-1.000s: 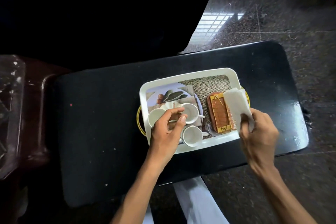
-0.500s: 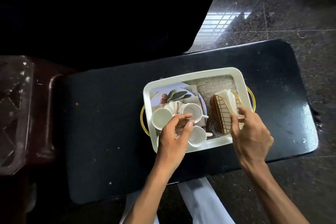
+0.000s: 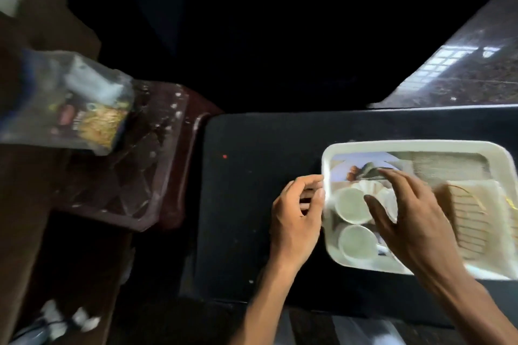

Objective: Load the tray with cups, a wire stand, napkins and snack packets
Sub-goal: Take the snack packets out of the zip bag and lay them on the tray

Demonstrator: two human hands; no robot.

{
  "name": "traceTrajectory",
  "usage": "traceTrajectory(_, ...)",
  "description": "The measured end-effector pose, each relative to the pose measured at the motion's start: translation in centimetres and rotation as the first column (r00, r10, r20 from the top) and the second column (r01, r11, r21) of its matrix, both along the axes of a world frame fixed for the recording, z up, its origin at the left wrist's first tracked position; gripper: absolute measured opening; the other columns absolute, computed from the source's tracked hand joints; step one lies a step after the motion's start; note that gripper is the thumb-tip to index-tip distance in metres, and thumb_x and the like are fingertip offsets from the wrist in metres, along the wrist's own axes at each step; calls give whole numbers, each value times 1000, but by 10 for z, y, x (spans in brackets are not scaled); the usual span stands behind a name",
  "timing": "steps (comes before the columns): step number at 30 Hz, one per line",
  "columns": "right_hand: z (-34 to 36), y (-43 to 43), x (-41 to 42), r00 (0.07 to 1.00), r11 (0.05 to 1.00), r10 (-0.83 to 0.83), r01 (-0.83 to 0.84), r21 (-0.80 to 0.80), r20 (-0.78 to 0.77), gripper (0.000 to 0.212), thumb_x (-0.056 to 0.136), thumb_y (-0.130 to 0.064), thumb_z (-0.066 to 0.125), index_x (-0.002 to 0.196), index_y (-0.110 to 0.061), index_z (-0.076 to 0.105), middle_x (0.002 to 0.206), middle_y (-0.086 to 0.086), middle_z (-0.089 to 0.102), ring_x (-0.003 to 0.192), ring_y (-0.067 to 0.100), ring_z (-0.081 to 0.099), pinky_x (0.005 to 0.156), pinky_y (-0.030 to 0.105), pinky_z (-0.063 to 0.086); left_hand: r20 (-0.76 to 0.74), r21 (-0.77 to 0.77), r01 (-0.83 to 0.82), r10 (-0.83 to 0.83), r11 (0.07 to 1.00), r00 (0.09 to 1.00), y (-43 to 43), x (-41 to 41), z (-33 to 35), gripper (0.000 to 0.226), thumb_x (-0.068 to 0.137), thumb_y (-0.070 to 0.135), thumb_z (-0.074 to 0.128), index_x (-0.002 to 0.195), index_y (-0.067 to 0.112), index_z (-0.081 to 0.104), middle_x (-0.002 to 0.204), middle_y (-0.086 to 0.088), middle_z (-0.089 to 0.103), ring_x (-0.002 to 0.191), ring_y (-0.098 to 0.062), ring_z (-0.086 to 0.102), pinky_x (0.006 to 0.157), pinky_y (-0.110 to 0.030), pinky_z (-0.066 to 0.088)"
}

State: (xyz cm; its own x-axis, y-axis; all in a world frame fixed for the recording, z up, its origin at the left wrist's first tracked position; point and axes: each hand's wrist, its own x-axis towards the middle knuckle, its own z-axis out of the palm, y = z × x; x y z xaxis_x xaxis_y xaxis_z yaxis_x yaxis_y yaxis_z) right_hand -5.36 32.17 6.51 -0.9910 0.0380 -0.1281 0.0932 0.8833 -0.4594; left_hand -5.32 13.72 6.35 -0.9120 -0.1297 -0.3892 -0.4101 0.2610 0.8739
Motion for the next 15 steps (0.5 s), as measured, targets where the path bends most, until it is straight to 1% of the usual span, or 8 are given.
traceTrajectory(1, -1, -16, -7, 999, 999, 45, -46, 5, 25, 52, 85, -20, 75, 131, -7, 57, 130, 14, 62, 121, 35, 54, 98, 48, 49, -29, -43, -13, 11, 999, 1000, -18, -3, 2, 22, 97, 17, 62, 115, 27, 72, 113, 11, 71, 102, 2, 67, 84, -16, 55)
traceTrajectory(3, -3, -50, -21, 990, 992, 123, -124, 18, 74, 57, 86, -26, 73, 136, -5, 54, 136, 15, 57, 128, 35, 49, 99, 46, 48, -84, -142, -33, 21, 989, 996, -57, -10, 5, 24, 98, 16, 62, 118, 24, 72, 117, 11, 68, 107, 0, 65, 90, -22, 56)
traceTrajectory(6, -3, -102, -41, 972, 975, 220, -222, 18, 80, 65, 87, -30, 73, 139, 0, 50, 140, 19, 53, 135, 38, 46, 102, 46, 47, -156, -305, -52, 3, 951, 988, -118, -18, 9, 24, 97, 14, 63, 120, 19, 71, 122, 7, 65, 116, -7, 63, 100, -31, 53)
traceTrajectory(7, -2, -120, -46, 966, 968, 247, -249, 16, 76, 66, 87, -32, 73, 140, 1, 50, 141, 20, 52, 137, 38, 45, 103, 47, 47, -183, -367, -57, -12, 929, 983, -138, -20, 11, 24, 97, 13, 64, 120, 17, 71, 123, 4, 65, 118, -10, 62, 103, -32, 51)
traceTrajectory(9, 1, -155, -56, 955, 957, 288, -289, 16, 74, 71, 89, -38, 70, 143, 1, 46, 146, 20, 48, 143, 37, 38, 102, 49, 49, -227, -477, -77, -38, 875, 973, -178, -25, 15, 24, 96, 11, 64, 119, 13, 71, 125, -2, 65, 120, -16, 61, 107, -28, 46)
traceTrajectory(10, 4, -173, -61, 951, 953, 301, -303, 19, 71, 74, 90, -43, 66, 145, 1, 44, 150, 20, 45, 146, 36, 34, 101, 49, 50, -238, -523, -92, -42, 848, 970, -198, -28, 18, 24, 96, 11, 65, 119, 12, 71, 125, -5, 64, 120, -18, 61, 107, -25, 44)
traceTrajectory(12, 10, -209, -70, 942, 943, 328, -331, 33, 63, 81, 92, -55, 55, 151, -3, 36, 157, 17, 36, 152, 31, 23, 106, 48, 46, -254, -604, -126, -41, 787, 966, -239, -34, 23, 26, 94, 13, 67, 119, 12, 72, 126, -8, 63, 121, -22, 61, 107, -26, 42)
traceTrajectory(15, 19, -261, -83, 913, 913, 405, -407, 41, 49, 89, 94, -67, 36, 157, -8, 20, 166, 14, 19, 156, 26, 3, 121, 45, 30, -247, -678, -154, -25, 719, 969, -302, -45, 32, 29, 95, 18, 66, 124, 15, 70, 131, -8, 60, 126, -26, 58, 109, -32, 42)
